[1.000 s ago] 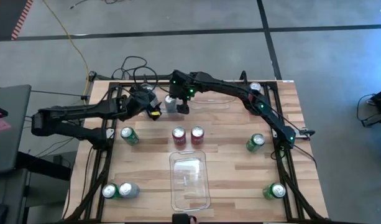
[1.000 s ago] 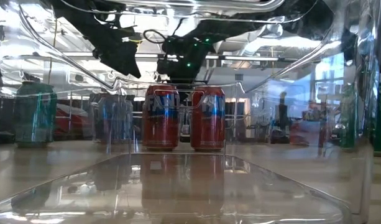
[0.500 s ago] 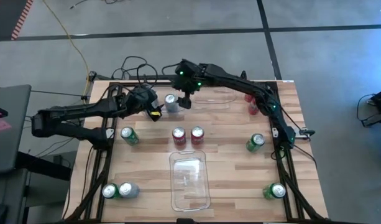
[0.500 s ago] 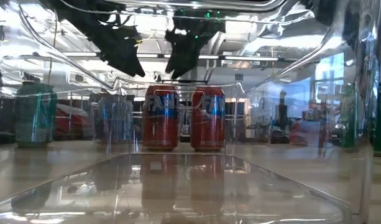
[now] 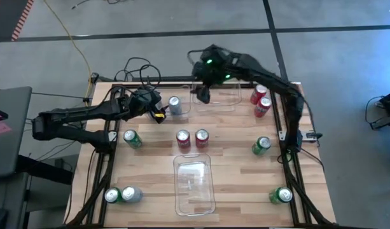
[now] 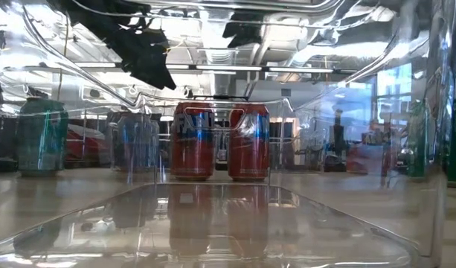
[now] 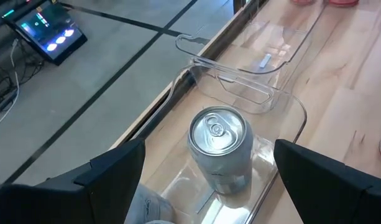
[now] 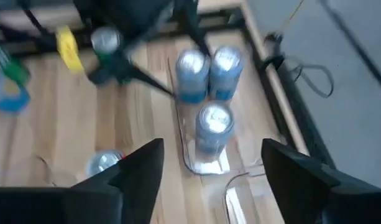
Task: Sort soda cans
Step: Put the right white and blue soda can into the top left transparent bin
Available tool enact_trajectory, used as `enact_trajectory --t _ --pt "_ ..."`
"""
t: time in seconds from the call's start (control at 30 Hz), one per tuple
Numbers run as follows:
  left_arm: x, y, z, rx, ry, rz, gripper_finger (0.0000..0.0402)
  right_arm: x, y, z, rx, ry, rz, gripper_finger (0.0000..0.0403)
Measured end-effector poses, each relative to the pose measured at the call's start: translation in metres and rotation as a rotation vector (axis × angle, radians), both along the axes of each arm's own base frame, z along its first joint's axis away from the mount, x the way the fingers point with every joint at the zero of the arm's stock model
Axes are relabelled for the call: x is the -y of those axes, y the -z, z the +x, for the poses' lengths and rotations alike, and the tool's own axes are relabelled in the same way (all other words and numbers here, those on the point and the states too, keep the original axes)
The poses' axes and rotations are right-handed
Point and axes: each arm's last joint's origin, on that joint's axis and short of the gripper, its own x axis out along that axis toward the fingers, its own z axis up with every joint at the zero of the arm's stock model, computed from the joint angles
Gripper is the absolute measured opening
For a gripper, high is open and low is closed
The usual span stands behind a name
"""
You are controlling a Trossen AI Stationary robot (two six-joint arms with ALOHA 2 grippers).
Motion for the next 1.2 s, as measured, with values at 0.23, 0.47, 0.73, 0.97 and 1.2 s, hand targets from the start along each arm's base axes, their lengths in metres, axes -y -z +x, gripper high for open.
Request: enact_trajectory --t 0.23,0.47,0.73,0.97,1.2 --pt "-0.002 -0.001 0.0 0.037 -0.027 -0.018 0.035 -0.013 -0.022 -0.015 0.046 0.058 -0.057 0.024" --pt "-0.001 0.004 -0.003 0.0 -0.043 -0.057 0.035 -0.027 -0.02 -0.005 0.081 0.05 -0.098 0.0179" --pt "0.001 0.009 -0.006 -0.043 -0.066 -0.1 0.035 -0.039 -0.011 -0.018 0.186 0.064 -0.166 0.0097" --pt "0.0 0.007 -0.005 -0.015 -0.064 -0.087 0.035 -0.047 0.022 -0.047 0.4 0.102 -0.171 0.0066" --pt "-0.002 0.0 0.0 0.055 -0.051 -0.047 0.035 -0.059 0.085 -0.072 0.574 0.121 -0.138 0.0065"
